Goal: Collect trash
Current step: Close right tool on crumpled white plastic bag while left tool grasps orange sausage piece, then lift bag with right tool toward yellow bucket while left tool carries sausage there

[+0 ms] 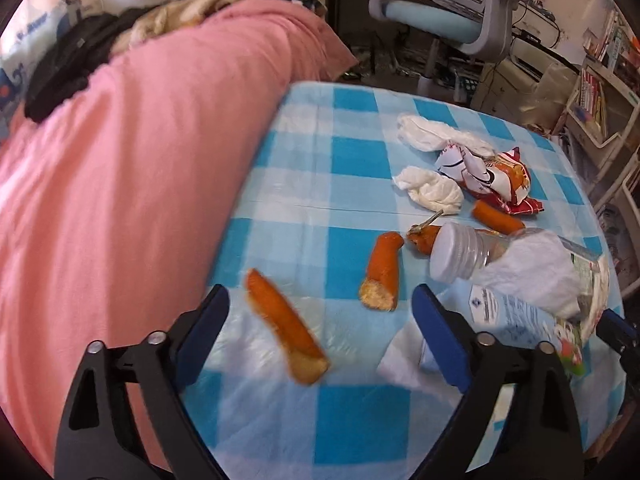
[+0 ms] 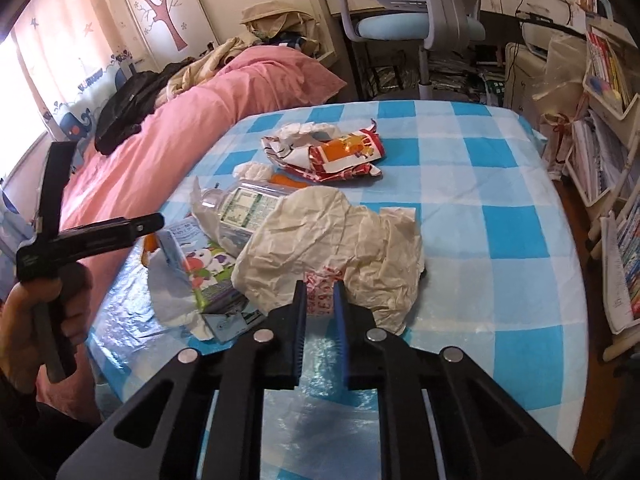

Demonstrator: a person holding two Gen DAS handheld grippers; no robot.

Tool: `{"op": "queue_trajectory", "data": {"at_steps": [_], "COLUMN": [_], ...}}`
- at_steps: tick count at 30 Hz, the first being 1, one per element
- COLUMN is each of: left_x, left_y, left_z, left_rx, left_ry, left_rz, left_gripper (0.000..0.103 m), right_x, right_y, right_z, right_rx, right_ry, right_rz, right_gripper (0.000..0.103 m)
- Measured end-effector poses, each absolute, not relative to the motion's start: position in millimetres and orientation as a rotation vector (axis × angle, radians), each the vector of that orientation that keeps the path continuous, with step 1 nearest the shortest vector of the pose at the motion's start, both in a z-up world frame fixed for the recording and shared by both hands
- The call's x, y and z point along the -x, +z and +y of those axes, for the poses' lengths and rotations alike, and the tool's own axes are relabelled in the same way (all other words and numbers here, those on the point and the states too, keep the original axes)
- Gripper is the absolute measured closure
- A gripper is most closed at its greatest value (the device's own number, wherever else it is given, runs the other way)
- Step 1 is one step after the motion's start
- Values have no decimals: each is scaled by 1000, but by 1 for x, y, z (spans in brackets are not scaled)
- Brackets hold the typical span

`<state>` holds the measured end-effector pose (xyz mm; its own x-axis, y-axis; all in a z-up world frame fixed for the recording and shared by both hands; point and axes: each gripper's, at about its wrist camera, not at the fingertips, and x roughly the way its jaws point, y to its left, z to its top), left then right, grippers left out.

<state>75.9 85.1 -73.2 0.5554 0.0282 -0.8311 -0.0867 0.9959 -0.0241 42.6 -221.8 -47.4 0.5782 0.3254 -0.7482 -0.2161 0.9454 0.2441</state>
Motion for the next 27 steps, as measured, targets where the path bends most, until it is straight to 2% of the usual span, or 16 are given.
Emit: {"op": "queue_trajectory", "data": {"at_steps": [1, 3, 4, 9, 13, 14, 16, 17, 18, 19, 20, 21, 23, 24, 25, 27], "left_x": [-79, -84, -86, -96, -100, -102, -105, -106, -107, -109, -110, -111, -111, -111, -112, -110], "left_y": [-75, -79, -79, -81, -81, -82, -88, -90, -92, -94, -95, -96, -97, -97, -97, -95], "left_z": [83, 76, 74, 77, 97, 96, 93, 90, 88, 84, 84, 83, 82, 81, 77, 74], "left_rx": [63, 45, 47, 104, 287, 272, 233, 213, 194, 166, 157, 154, 151, 150, 148, 126], "left_ry": [62, 53, 47, 27, -27, -22, -22, -24, -22, -17, -17, -20, -19, -37, -68, -69], "left_rz": [978, 973, 967, 965, 966, 969, 989, 999, 1007, 1013, 1016, 1024, 1025, 1028, 1045, 1041], "left_gripper": [17, 17, 17, 19, 20, 20, 25, 27, 30, 32, 34, 41, 49, 68, 83, 84], "right_x": [-43, -45, -45, -58, -63, -64, -68, -68, -69, -69, -69, -69, -68, -67, -66, -61], "right_y": [-47, -47, -46, -58, -55, -56, -61, -62, -62, -61, -60, -59, -56, -54, -51, -44], "right_z": [-224, -230, -232, -241, -253, -253, -254, -254, -256, -257, -258, -259, -260, -260, -260, -260], "right_rx": [-141, -156, -153, -168, -216, -215, -233, -239, -248, -255, -259, -266, -266, -265, -261, -245], "right_ry": [306, 270, 246, 227, 212, 212, 232, 239, 248, 257, 264, 277, 285, 287, 288, 283], "right_rz": [899, 889, 874, 908, 890, 889, 910, 916, 918, 912, 909, 905, 890, 885, 877, 847], "right_gripper": [79, 26, 22, 22, 22, 23, 36, 51, 60, 65, 74, 88, 91, 91, 91, 91]}}
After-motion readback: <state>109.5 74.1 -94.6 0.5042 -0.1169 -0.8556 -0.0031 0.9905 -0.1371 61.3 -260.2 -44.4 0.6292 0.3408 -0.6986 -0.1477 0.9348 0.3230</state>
